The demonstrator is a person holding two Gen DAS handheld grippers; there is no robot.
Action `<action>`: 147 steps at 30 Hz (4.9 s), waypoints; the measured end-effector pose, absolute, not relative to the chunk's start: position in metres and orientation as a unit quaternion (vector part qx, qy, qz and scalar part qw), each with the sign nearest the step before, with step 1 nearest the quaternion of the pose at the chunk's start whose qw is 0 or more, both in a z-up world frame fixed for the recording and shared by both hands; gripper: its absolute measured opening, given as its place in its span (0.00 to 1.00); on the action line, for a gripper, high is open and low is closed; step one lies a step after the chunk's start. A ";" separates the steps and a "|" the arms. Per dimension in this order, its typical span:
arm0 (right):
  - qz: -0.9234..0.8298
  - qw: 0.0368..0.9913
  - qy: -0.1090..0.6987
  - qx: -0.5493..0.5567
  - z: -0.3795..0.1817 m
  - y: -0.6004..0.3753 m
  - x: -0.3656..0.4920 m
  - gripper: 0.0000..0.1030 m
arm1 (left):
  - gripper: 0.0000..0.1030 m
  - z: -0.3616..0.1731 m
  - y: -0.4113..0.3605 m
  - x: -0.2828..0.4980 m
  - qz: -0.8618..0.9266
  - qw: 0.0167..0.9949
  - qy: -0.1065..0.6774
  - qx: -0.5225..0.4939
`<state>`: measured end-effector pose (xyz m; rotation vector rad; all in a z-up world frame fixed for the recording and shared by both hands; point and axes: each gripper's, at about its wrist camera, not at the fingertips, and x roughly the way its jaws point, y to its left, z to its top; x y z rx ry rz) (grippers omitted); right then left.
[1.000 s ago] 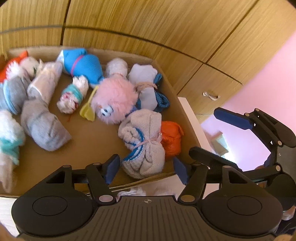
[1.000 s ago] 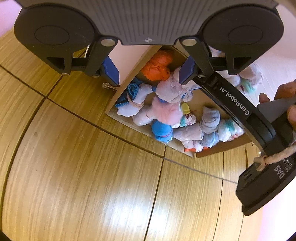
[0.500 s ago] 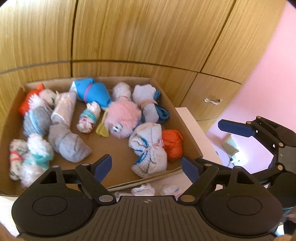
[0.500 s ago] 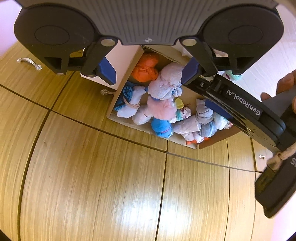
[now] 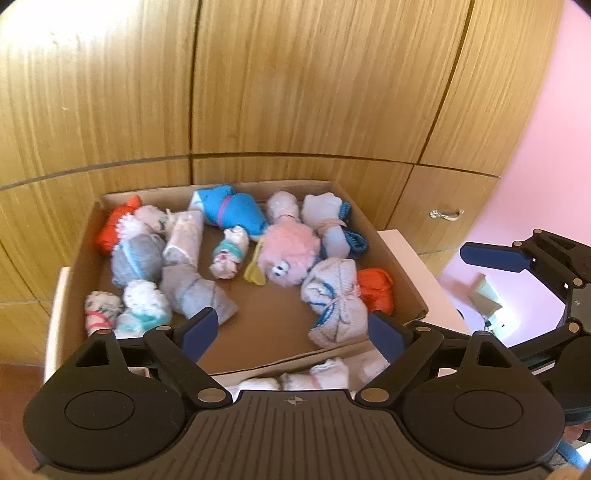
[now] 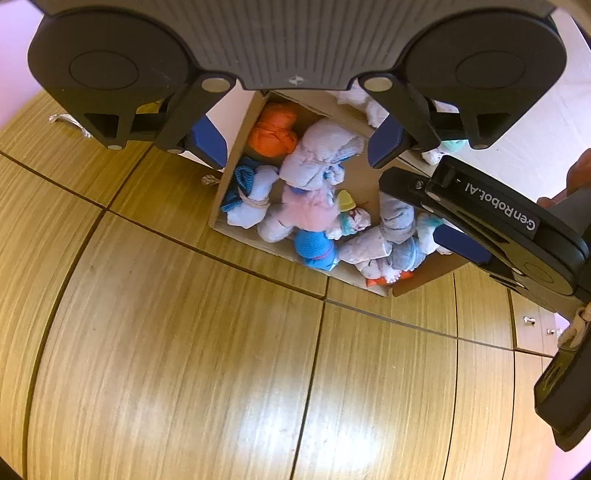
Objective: Organize objects
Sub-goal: 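Move both open tools back over the remaining sock pile, then grasp the white teal-fluffy sock with the left tool while the right tool grasps the striped sock, then carry both held socks into the box, lower them in, open both tools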
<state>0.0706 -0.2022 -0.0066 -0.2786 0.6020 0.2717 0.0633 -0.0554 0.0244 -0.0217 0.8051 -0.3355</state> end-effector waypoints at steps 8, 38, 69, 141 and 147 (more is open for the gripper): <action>0.134 0.939 0.297 -0.112 -0.011 -0.196 0.064 0.82 | 0.93 0.022 -0.029 0.040 -0.140 0.922 0.360 0.008; 0.153 0.929 0.335 -0.029 -0.087 -0.207 0.042 0.34 | 0.88 -0.054 -0.030 0.018 -0.175 0.918 0.346 0.084; 0.153 0.939 0.307 -0.014 -0.062 -0.217 0.025 0.30 | 0.46 -0.014 -0.012 0.017 -0.200 0.913 0.350 0.057; 0.286 0.873 0.377 -0.115 -0.070 -0.111 0.165 0.39 | 0.90 0.001 0.023 0.113 -0.202 0.901 0.366 0.114; 0.279 0.877 0.378 -0.099 -0.069 -0.117 0.165 0.49 | 0.91 0.000 0.025 0.114 -0.201 0.903 0.367 0.099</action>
